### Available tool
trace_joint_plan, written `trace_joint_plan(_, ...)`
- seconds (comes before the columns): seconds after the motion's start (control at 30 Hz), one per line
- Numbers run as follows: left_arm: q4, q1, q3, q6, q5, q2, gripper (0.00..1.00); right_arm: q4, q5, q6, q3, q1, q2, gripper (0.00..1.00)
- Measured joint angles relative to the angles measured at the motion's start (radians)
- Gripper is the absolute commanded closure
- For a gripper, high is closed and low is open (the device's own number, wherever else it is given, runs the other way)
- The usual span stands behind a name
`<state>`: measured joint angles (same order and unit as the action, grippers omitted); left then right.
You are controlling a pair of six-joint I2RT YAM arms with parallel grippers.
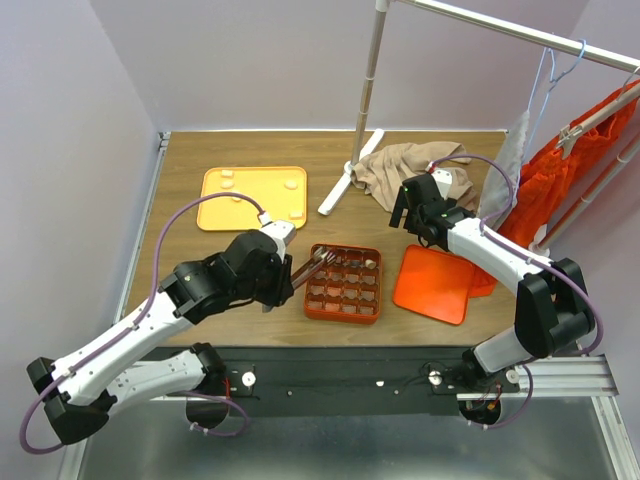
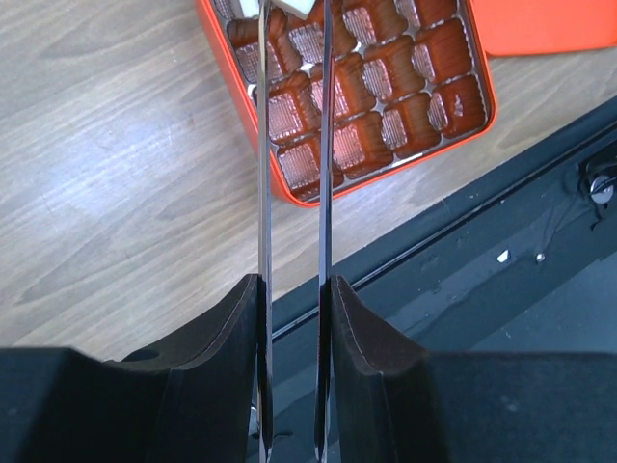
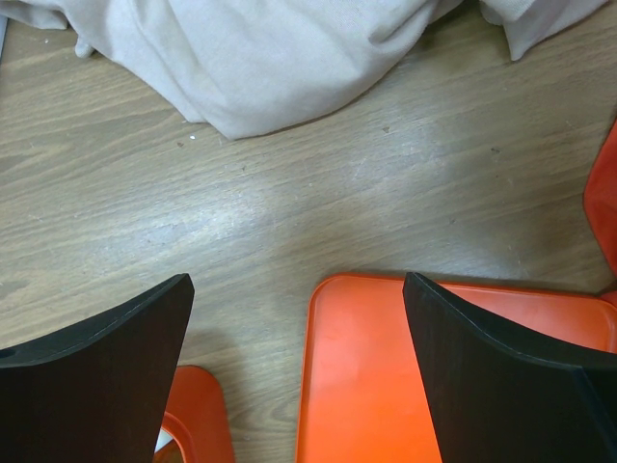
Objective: Pack the chocolate
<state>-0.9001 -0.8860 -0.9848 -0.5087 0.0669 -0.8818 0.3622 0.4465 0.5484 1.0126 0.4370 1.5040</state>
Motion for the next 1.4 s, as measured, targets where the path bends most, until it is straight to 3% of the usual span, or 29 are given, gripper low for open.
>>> trace_joint_plan(0.57, 0.028, -0.037, 0.058, -0.017, 0.0, 0.001, 1.0, 0.0, 0.0, 0.0, 0.0, 0.0, 0.0, 0.02)
trace_joint_plan(0.83, 0.039, -0.046, 0.058, -0.018, 0.0, 0.002, 0.94, 0.0, 0.0, 0.0, 0.0, 0.0, 0.0, 0.02)
trace_joint_plan(1.1, 0.039, -0.053, 0.058, -0.017, -0.001, -0.01, 0.8, 0.0, -0.005, 0.0, 0.0, 0.0, 0.005, 0.02)
trace_joint_plan(1.4, 0.039, -0.06, 0.058, -0.016, -0.001, -0.015, 0.75, 0.0, -0.01, 0.0, 0.0, 0.0, 0.006, 0.02)
